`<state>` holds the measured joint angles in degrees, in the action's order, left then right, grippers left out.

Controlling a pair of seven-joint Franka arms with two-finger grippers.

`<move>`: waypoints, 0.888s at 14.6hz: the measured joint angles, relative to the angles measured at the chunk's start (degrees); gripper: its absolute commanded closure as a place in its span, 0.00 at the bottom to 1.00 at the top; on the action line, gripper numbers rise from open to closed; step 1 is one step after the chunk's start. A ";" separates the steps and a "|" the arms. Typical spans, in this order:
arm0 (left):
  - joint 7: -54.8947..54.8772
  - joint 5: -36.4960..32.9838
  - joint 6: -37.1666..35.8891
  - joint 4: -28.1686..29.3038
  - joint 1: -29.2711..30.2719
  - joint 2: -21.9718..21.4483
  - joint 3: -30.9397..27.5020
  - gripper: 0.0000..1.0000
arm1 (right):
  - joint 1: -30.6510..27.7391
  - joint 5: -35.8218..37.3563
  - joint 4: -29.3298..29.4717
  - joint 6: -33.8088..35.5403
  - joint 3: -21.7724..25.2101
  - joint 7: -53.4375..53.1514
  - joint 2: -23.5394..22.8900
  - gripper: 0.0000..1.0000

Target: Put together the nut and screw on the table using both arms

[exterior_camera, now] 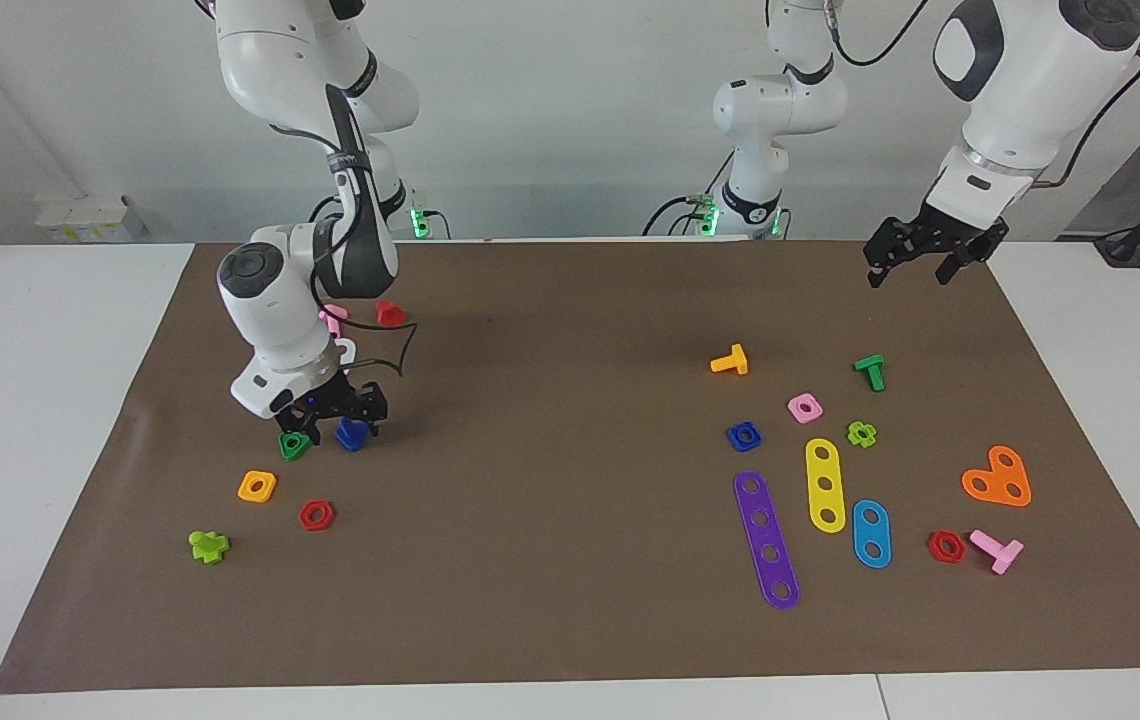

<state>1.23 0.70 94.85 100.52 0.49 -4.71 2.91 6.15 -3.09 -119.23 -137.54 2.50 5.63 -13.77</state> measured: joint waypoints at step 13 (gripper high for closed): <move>0.00 0.00 0.00 0.00 0.00 0.00 0.00 0.00 | -0.38 0.00 -1.22 -3.30 0.07 0.87 -1.17 0.46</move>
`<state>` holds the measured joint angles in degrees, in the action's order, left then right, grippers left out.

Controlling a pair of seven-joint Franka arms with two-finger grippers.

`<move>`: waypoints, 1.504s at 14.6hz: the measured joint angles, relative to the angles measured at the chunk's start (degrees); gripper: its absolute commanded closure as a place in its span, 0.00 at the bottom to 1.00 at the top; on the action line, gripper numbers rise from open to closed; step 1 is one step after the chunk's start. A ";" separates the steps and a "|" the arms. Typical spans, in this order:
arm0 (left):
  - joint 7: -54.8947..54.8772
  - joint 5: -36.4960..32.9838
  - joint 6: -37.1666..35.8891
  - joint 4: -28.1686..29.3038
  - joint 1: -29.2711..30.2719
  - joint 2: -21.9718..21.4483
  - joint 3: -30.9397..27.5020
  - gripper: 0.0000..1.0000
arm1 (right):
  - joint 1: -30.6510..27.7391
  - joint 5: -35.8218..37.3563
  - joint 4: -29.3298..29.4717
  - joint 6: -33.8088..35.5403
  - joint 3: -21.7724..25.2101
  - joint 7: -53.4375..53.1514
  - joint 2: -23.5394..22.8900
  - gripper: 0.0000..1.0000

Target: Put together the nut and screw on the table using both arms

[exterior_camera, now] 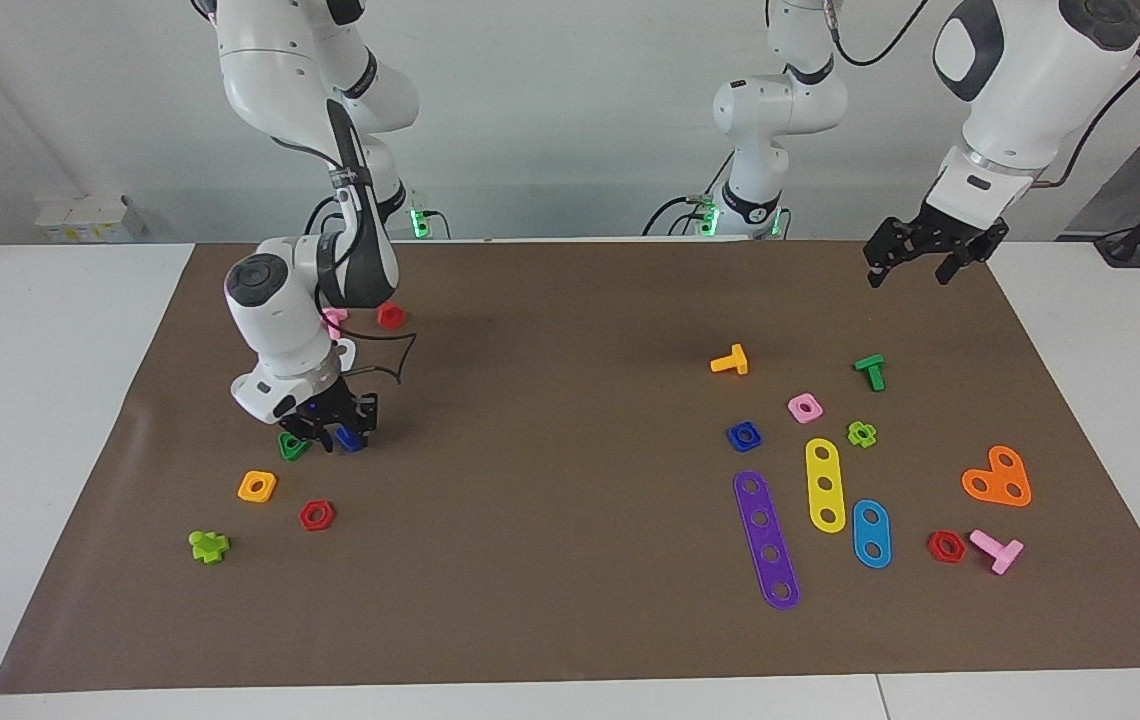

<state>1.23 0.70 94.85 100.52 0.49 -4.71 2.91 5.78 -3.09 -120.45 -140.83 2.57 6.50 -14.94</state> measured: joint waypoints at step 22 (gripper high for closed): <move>0.00 0.00 0.00 0.00 0.00 0.00 0.00 0.00 | -0.11 -0.24 2.61 4.25 0.00 -0.44 0.05 0.14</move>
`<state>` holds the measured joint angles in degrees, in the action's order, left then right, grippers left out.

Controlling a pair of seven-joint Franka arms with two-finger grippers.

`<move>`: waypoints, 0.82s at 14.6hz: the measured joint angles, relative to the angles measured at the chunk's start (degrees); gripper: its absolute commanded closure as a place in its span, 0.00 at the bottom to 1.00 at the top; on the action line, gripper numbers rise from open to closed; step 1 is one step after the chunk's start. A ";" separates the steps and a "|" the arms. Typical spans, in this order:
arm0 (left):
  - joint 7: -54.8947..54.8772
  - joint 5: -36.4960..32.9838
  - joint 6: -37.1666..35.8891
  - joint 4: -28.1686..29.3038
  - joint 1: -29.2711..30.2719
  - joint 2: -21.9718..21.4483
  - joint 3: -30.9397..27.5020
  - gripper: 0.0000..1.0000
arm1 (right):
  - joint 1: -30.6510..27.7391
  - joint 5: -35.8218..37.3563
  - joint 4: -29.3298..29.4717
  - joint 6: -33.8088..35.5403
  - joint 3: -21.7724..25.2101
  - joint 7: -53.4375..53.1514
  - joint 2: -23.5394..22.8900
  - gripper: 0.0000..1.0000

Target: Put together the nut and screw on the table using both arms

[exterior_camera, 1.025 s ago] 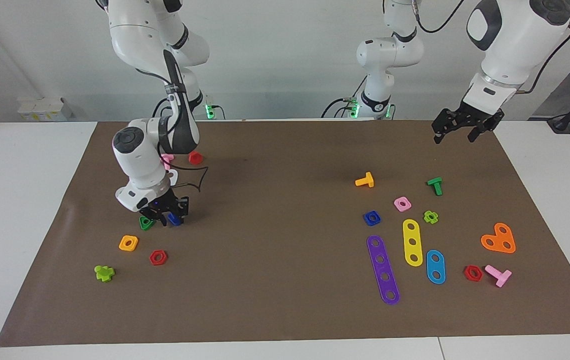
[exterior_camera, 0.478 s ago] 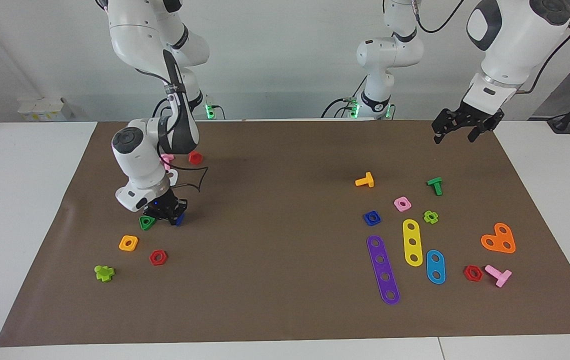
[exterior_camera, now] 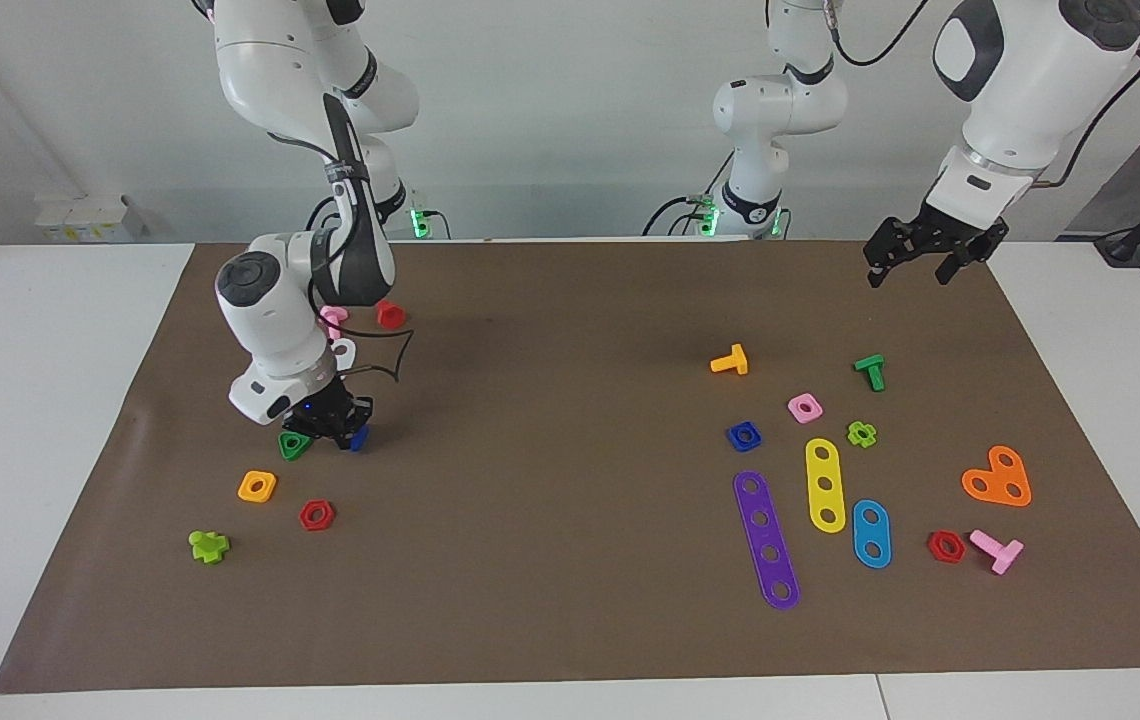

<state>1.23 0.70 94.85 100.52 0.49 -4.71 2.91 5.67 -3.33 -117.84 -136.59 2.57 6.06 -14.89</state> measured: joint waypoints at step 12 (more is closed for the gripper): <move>0.00 0.00 0.00 0.00 0.00 0.00 0.00 0.00 | -0.43 -0.01 -1.19 3.42 0.10 0.74 0.75 0.97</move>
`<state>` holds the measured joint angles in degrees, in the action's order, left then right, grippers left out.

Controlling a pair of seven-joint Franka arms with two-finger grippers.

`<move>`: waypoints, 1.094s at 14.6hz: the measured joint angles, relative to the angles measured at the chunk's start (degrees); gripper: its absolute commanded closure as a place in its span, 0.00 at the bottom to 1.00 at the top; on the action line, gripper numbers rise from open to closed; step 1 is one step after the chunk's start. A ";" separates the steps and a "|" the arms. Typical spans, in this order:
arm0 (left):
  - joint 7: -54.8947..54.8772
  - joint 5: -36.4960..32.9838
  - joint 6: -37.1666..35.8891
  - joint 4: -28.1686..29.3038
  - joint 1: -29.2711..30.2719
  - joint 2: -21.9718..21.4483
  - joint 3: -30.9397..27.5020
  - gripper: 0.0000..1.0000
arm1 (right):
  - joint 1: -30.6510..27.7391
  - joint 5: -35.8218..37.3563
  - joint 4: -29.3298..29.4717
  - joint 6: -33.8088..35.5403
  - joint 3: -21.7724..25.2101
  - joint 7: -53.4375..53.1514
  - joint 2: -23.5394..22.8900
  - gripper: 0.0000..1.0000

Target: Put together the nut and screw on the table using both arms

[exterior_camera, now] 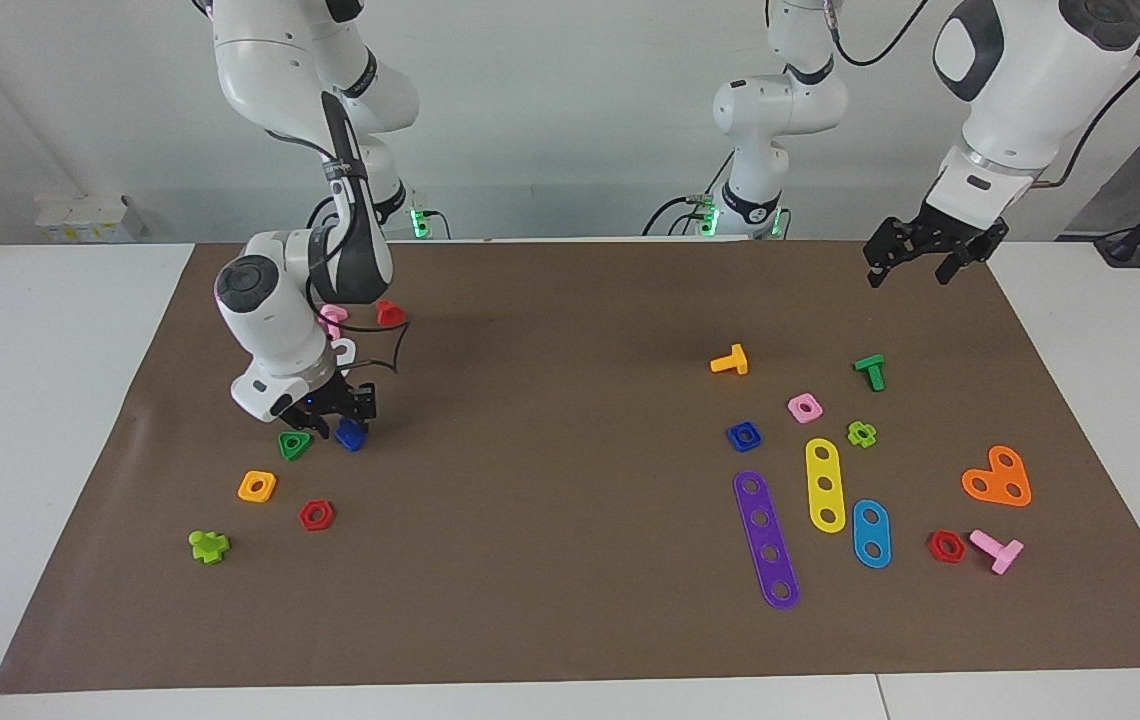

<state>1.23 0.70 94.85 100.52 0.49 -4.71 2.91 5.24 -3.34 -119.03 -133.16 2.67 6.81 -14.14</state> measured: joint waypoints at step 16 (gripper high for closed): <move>0.00 0.00 0.00 0.00 0.00 0.00 0.00 0.00 | 15.84 0.00 14.48 9.27 -0.82 -33.37 3.41 1.00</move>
<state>1.23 0.70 94.85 100.52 0.49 -4.71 2.91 21.07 -3.33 -104.55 -123.89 1.85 -26.57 -10.73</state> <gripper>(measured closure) 0.000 0.806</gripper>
